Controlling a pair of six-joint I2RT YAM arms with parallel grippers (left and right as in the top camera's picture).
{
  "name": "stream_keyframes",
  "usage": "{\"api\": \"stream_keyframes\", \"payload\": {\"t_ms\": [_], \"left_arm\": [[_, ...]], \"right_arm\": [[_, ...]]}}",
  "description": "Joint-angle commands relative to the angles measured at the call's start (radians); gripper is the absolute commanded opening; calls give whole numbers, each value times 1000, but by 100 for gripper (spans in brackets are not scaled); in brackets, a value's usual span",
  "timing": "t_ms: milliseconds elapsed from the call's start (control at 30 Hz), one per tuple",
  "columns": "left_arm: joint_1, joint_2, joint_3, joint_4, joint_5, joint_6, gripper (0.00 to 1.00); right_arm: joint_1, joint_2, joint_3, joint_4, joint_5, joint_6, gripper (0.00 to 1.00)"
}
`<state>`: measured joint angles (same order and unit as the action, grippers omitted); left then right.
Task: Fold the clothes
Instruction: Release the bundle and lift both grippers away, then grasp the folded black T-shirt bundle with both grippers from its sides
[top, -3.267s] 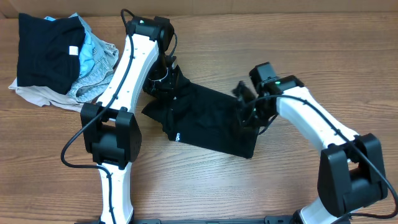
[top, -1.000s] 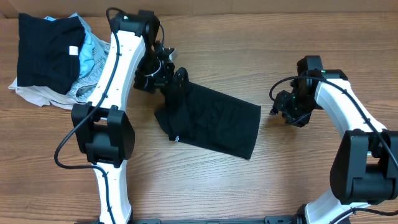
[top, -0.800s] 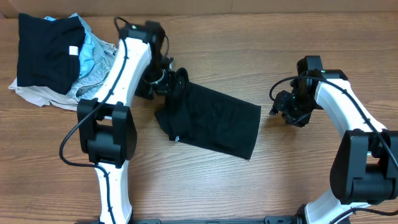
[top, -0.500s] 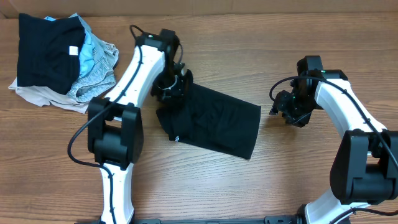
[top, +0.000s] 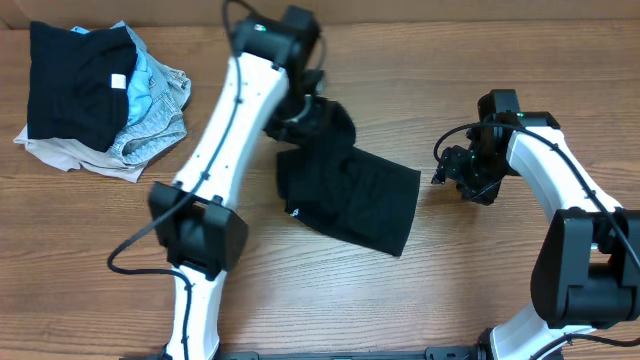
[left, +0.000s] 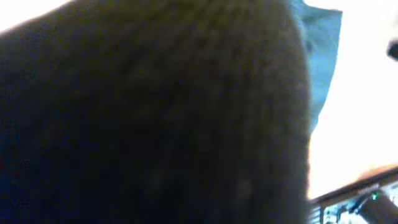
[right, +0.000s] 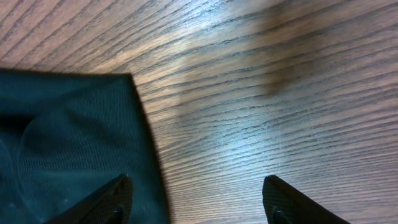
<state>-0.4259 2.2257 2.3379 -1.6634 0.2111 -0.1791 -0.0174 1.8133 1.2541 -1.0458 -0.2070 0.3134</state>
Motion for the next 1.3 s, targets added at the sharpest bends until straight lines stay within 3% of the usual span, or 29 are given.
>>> {"api": "stream_keyframes", "payload": {"t_ms": [0, 433, 800, 933, 967, 1133, 1267], "left_arm": [[-93, -7, -4, 24, -12, -32, 4], [-297, -5, -168, 183, -8, -138, 4], [-415, -5, -314, 467, 0, -186, 5], [-420, -5, -338, 461, -2, -183, 51], [-418, -8, -331, 455, 0, -183, 58], [-369, -12, -159, 314, 83, -172, 62], [-317, -12, 39, 154, 2, -138, 63]], "right_arm": [[-37, 1, 17, 5, -4, -3, 71], [-80, 1, 17, 8, -4, -4, 71], [-80, 1, 17, 7, -5, -4, 72], [-80, 1, 17, -3, -5, -4, 75], [-80, 1, 17, -4, -5, -4, 76], [-80, 1, 17, -4, -9, -5, 76], [-80, 1, 18, -3, -86, -42, 75]]}}
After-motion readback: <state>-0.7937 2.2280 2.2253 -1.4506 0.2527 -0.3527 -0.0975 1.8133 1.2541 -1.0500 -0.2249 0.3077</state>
